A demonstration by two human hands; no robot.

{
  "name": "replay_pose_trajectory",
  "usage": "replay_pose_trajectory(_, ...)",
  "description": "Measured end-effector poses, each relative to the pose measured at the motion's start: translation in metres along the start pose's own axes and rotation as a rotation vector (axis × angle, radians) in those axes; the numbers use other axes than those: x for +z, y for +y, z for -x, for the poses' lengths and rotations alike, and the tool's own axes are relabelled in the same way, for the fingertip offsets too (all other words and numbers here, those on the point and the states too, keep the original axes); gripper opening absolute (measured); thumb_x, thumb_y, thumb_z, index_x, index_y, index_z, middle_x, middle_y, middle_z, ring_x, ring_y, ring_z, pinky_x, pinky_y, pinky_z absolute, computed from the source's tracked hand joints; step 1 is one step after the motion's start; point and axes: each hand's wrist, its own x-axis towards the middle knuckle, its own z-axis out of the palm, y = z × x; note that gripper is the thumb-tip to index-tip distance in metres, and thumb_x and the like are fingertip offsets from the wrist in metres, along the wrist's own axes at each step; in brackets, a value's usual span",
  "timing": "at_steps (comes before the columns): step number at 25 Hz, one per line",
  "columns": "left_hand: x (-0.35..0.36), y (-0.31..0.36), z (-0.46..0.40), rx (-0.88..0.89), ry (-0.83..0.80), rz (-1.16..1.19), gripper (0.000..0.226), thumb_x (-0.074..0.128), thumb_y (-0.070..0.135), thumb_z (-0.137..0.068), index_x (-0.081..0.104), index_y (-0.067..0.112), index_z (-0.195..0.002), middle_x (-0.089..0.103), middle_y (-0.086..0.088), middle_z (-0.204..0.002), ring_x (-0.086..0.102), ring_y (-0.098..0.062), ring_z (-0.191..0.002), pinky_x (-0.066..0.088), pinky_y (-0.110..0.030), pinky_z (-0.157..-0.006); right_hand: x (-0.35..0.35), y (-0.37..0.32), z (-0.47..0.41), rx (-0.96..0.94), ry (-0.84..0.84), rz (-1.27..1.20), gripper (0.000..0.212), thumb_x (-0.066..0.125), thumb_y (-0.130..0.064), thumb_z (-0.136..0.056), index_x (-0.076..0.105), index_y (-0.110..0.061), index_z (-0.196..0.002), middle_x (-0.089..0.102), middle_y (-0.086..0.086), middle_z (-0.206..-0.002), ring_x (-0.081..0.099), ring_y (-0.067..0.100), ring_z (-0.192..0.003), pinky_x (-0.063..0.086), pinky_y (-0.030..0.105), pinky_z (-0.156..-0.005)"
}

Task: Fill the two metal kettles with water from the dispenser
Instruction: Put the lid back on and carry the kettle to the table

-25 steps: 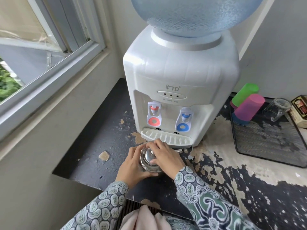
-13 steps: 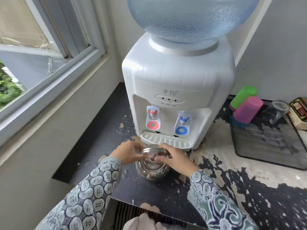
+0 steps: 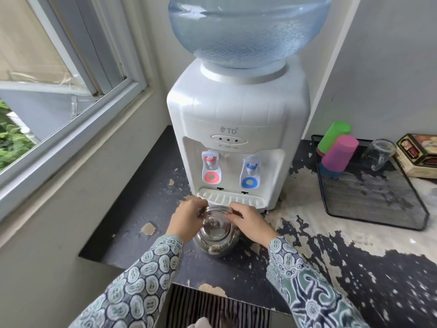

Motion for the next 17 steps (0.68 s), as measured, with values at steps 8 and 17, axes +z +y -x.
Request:
replay_pose_trajectory(8,-0.011,0.059,0.047,0.084,0.063,0.314,0.056,0.038,-0.019,-0.067,0.039,0.029,-0.039,0.059,0.0,-0.057,0.05,-0.013,-0.059,0.037,-0.01,-0.054,-0.037,-0.031,0.061,-0.082,0.08,-0.007,0.024,0.057,-0.026,-0.089,0.046,-0.019,-0.068,0.046,-0.003,-0.065,0.041,0.012,-0.062,0.033,0.02,-0.058)
replay_pose_trajectory(17,-0.001,0.142,0.159,0.243,0.03,0.35,0.046,0.045,-0.016,-0.074,0.053,0.026,-0.056,0.059,0.0,-0.062,0.051,0.002,-0.058,0.042,-0.016,-0.06,-0.055,-0.047,0.221,-0.2,0.221,0.005,0.007,0.054,-0.02,-0.091,0.058,-0.014,-0.091,0.061,-0.002,-0.085,0.057,0.012,-0.078,0.043,0.018,-0.07)
